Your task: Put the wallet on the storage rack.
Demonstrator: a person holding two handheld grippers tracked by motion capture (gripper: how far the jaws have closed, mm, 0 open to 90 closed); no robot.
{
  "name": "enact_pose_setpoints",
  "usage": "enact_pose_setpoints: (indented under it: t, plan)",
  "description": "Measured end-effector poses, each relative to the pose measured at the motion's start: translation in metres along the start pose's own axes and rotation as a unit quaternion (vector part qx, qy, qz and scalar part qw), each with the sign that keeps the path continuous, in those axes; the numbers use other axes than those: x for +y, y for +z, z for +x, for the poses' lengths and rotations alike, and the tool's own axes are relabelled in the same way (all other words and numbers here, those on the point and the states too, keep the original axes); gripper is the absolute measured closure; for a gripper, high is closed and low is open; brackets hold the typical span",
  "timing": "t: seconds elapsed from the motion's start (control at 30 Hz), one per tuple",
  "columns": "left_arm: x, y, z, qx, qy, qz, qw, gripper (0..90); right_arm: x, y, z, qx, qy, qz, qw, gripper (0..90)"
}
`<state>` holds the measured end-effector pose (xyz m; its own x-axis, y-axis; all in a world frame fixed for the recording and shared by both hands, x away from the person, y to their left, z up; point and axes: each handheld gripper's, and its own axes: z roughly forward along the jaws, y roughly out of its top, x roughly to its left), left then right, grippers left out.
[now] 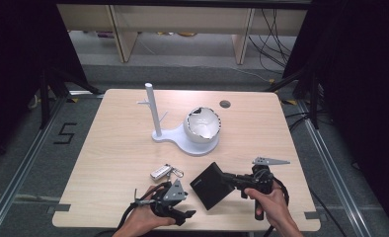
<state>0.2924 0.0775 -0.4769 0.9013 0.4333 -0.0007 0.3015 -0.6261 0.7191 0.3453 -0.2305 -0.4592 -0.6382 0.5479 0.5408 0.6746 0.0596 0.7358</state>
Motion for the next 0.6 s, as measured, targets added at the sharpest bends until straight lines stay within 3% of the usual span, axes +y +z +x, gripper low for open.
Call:
enact_pose_setpoints:
  t: [0.07,0.1,0.13,0.17,0.2,0.3,0.33,0.4,0.5,0.53,0.6]
  plan:
    - [-0.006,-0.01,0.002,0.012,0.001,0.008,0.9999,33.2,0.007,-0.002,0.001,-0.003,-0.008,-0.005,0.9999,79.6]
    - [-0.009,-0.014,0.003,0.012,-0.005,0.009,0.9999,32.5,0.01,-0.003,0.003,-0.004,0.002,-0.003,1.0,79.6]
    - [-0.013,-0.018,0.004,0.015,-0.015,0.007,0.9997,31.9,0.014,-0.003,0.001,-0.003,-0.016,-0.011,0.9998,79.6]
    - [-0.016,-0.023,0.006,0.021,-0.013,0.007,0.9997,31.5,0.018,-0.004,0.002,-0.005,-0.015,-0.011,0.9998,79.6]
    - [-0.02,-0.027,0.006,0.024,-0.029,0.0,0.9993,31.3,0.022,-0.005,0.002,-0.007,-0.02,-0.016,0.9996,79.6]
    - [-0.029,-0.038,0.01,0.035,-0.037,-0.002,0.9987,31.3,0.035,-0.008,0.001,-0.013,-0.034,-0.028,0.999,79.6]
    - [-0.031,-0.04,0.011,0.036,-0.049,-0.006,0.9981,31.2,0.039,-0.01,0.002,-0.013,-0.033,-0.032,0.9989,79.6]
    - [-0.037,-0.046,0.015,0.046,-0.048,-0.007,0.9978,30.8,0.049,-0.012,0.001,-0.018,-0.039,-0.041,0.9982,79.6]
    - [-0.045,-0.051,0.02,0.064,-0.06,-0.01,0.9961,29.8,0.064,-0.017,0.002,-0.024,-0.045,-0.052,0.9973,79.6]
    - [-0.048,-0.053,0.022,0.071,-0.061,-0.011,0.9955,29.5,0.069,-0.018,0.003,-0.025,-0.035,-0.053,0.9977,79.6]
    - [-0.054,-0.057,0.028,0.082,-0.069,-0.01,0.9942,29.0,0.079,-0.019,-0.001,-0.035,-0.052,-0.062,0.9961,79.6]
